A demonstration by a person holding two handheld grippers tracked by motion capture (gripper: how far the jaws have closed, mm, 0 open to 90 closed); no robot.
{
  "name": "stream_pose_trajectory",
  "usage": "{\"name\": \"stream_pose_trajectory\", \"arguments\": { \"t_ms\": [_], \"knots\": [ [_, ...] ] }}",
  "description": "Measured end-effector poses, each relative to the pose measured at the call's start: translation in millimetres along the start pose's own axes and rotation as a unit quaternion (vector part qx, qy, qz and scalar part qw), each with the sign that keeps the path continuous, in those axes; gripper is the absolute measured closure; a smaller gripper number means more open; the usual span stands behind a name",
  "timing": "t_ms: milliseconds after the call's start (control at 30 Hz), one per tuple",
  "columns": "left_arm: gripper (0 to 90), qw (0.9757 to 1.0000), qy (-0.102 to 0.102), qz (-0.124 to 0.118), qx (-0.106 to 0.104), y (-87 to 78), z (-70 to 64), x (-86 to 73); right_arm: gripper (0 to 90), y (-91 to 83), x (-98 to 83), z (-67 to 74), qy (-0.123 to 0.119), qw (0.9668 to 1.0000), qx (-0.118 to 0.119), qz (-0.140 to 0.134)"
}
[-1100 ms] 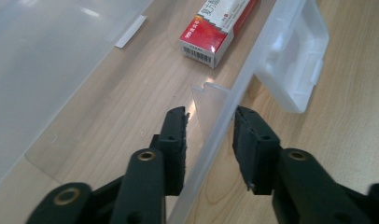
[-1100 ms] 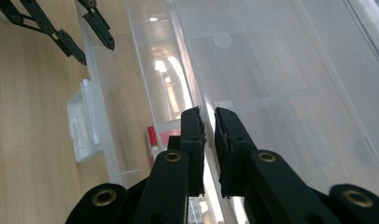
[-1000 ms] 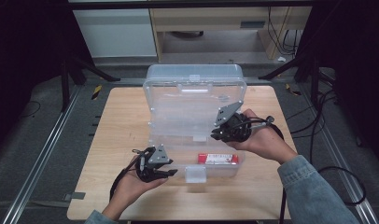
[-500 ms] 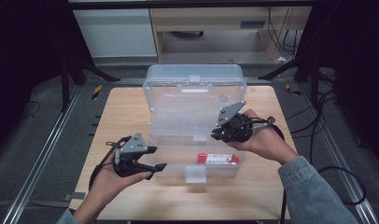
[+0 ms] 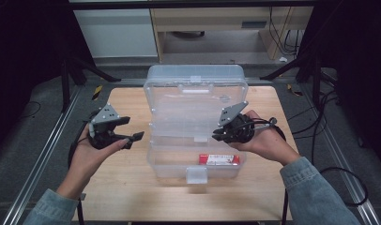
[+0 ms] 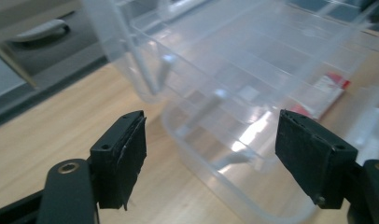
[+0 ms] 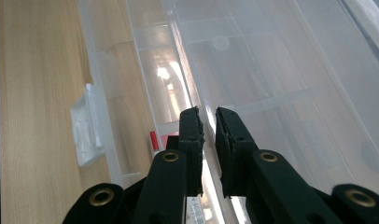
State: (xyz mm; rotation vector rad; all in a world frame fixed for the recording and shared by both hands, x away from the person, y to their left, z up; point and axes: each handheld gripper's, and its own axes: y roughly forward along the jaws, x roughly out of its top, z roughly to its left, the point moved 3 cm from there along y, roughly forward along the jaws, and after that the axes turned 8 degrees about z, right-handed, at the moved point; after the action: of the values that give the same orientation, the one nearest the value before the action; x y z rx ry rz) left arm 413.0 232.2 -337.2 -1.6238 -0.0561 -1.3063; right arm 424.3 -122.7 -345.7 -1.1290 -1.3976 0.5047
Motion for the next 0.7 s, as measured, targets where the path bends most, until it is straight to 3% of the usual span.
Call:
{"name": "stream_pose_trajectory", "arguments": {
  "t_ms": [167, 233, 300, 333, 433, 567, 700],
  "knots": [
    [28.5, 0.9996, -0.014, -0.026, 0.003, 0.2, 12.8, 12.6, 81.0, 0.1, -0.1, -0.3, -0.001, 1.0000, 0.002, 0.000],
    [33.0, 0.9988, -0.030, -0.039, -0.004, 3.4, 21.2, 20.7, 80.9, 0.1, -0.1, -0.2, -0.001, 1.0000, 0.002, 0.000],
    [39.8, 0.9987, -0.029, -0.041, -0.004, 4.9, 23.6, 23.4, 80.9, 0.2, -0.2, 0.0, 0.000, 1.0000, 0.002, 0.000],
    [40.3, 0.9989, -0.023, -0.040, 0.007, 8.1, 28.6, 29.0, 81.0, 0.2, -0.7, 0.0, 0.000, 1.0000, 0.003, -0.001],
    [40.6, 0.9988, -0.023, -0.043, 0.009, 12.2, 31.7, 35.5, 80.9, 0.5, -1.4, -0.2, 0.001, 1.0000, 0.008, -0.004],
    [41.1, 0.9981, -0.014, -0.050, 0.031, 22.7, 37.3, 47.2, 80.8, 0.5, -1.4, -0.1, 0.001, 1.0000, 0.007, -0.004],
    [42.0, 0.9983, -0.016, -0.047, 0.032, 29.4, 39.6, 47.1, 80.7, 0.4, -2.5, 0.2, 0.002, 0.9999, 0.008, -0.006]
  ]
}}
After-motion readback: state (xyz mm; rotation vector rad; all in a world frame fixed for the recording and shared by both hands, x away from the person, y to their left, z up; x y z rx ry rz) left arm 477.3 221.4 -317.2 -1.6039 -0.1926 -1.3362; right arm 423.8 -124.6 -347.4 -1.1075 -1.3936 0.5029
